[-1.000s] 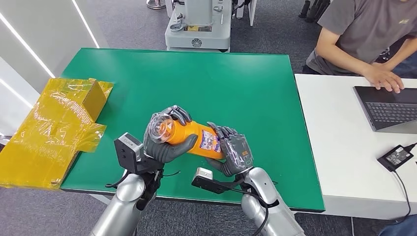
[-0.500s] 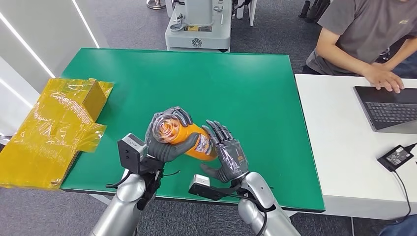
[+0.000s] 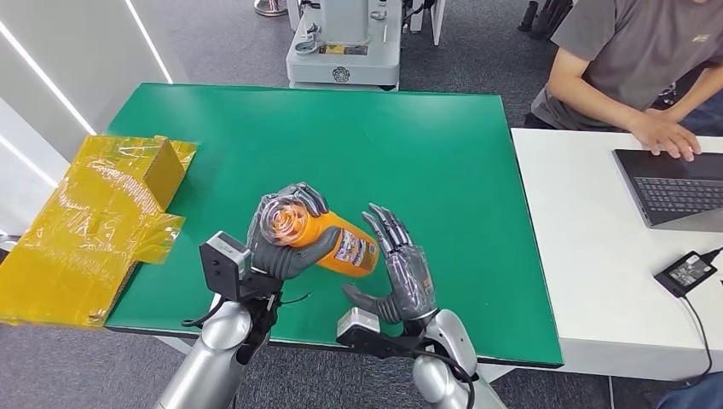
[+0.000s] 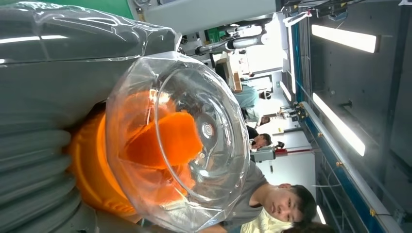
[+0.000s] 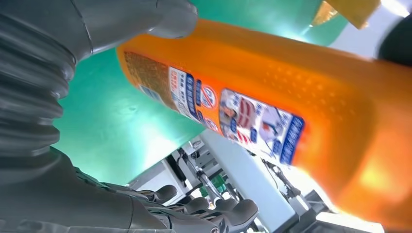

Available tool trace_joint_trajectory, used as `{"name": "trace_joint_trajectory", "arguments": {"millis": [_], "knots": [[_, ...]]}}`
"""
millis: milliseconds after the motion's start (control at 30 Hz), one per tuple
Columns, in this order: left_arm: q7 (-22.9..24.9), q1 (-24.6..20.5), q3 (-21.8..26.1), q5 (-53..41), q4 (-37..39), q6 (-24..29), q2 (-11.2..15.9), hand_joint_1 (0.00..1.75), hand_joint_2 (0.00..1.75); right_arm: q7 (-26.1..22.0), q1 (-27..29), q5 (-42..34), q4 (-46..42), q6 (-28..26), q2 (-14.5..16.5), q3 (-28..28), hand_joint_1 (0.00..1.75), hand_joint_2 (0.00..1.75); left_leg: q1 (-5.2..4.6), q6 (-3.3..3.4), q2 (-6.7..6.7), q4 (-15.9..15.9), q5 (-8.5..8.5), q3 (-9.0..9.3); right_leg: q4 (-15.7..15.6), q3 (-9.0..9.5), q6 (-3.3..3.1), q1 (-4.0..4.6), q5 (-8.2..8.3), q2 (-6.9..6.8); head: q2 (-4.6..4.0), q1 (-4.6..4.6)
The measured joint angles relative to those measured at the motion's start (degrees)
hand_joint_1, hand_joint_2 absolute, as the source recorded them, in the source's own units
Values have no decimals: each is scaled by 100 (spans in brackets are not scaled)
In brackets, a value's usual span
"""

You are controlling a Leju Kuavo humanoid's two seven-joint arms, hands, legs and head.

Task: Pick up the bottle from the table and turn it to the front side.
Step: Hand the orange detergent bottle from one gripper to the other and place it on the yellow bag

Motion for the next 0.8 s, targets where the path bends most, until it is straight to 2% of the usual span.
{"name": "trace_joint_trajectory", "arguments": {"millis": [567,800], "knots": [[0,-1,0,189,0,468,96,175,175,-774,494,-1793,-1818,-693,-32,0,0,175,0,0,0,0,0,0,0,0,0,0,0,0,0,0],[1,-2,1,21,0,695,185,175,175,-780,673,-2150,-2405,-657,-72,19,0,175,0,0,0,-1,0,0,0,0,0,0,0,1,0,0]]}}
